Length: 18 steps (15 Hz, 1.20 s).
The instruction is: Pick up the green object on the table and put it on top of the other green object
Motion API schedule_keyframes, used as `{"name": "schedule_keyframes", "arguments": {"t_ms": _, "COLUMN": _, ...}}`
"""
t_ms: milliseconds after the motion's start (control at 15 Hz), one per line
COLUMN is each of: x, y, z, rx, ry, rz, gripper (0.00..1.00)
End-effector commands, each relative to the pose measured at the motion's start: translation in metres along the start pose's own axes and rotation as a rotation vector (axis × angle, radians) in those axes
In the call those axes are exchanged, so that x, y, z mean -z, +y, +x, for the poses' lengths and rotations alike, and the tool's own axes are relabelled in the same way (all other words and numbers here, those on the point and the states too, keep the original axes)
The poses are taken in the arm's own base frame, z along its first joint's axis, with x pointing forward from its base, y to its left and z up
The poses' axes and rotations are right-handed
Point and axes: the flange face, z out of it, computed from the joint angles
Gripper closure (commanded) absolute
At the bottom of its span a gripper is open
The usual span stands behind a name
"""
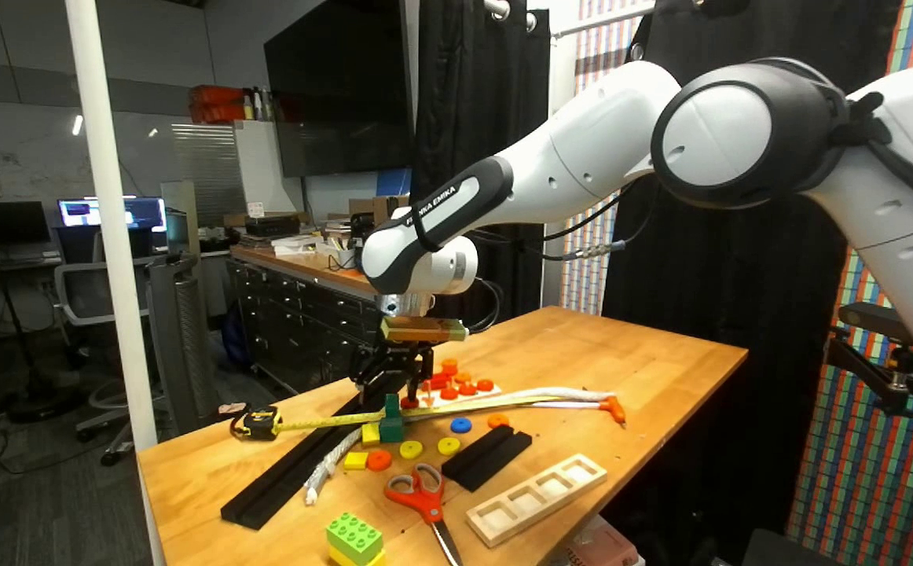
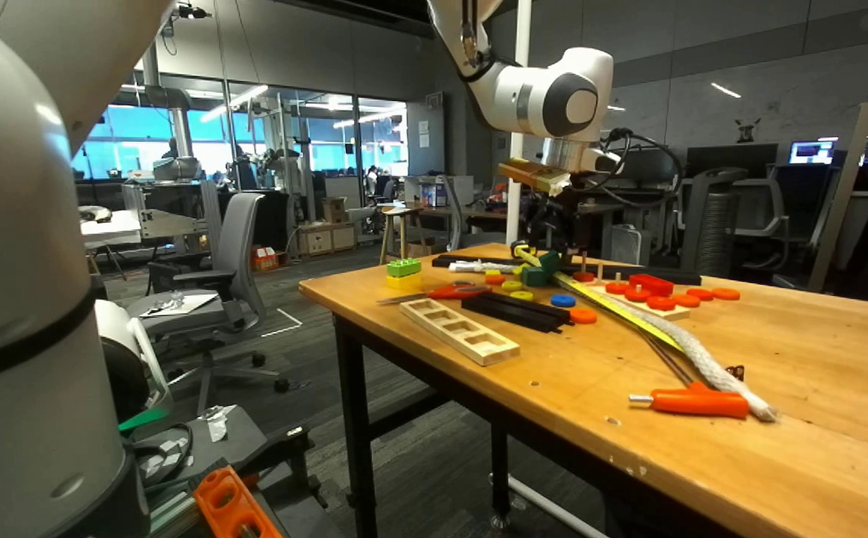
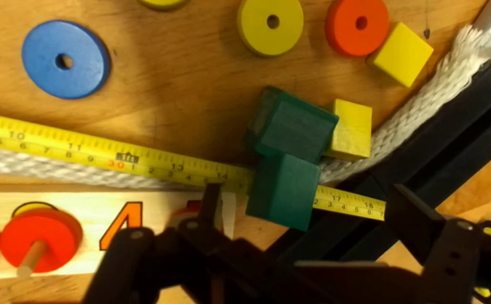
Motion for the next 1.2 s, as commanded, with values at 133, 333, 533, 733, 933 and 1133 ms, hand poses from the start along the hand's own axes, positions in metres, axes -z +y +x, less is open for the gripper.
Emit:
{"name": "schedule_keyframes", "arguments": {"t_ms": 133, "x": -0.012, "y": -0.002, "z": 0.023, "rx": -0.066, "ry": 0.002, "rz": -0.030, "gripper": 0.00}}
{"name": "schedule_keyframes", "arguments": {"t_ms": 333, "x": -0.017, "y": -0.003, "z": 0.026, "rx": -0.084, "ry": -0.008, "rz": -0.040, "gripper": 0.00}}
{"name": "schedule_keyframes", "arguments": {"t_ms": 533, "x": -0.014, "y": -0.005, "z": 0.028, "rx": -0.089, "ry": -0.008, "rz": -0.049, "gripper": 0.32}}
{"name": "schedule_keyframes", "arguments": {"t_ms": 733, "x": -0.009, "y": -0.005, "z": 0.029, "rx": -0.091, "ry": -0.005, "rz": -0.067, "gripper": 0.56}}
{"name": "schedule_keyframes", "arguments": {"t_ms": 933, "x": -0.005, "y": -0.005, "z": 0.028, "rx": -0.096, "ry": -0.007, "rz": -0.080, "gripper": 0.81}}
{"name": "schedule_keyframes", "arguments": {"t_ms": 1133, "x": -0.002, "y": -0.002, "z": 0.026, "rx": -0.102, "ry": -0.015, "rz": -0.093, "gripper": 0.80}}
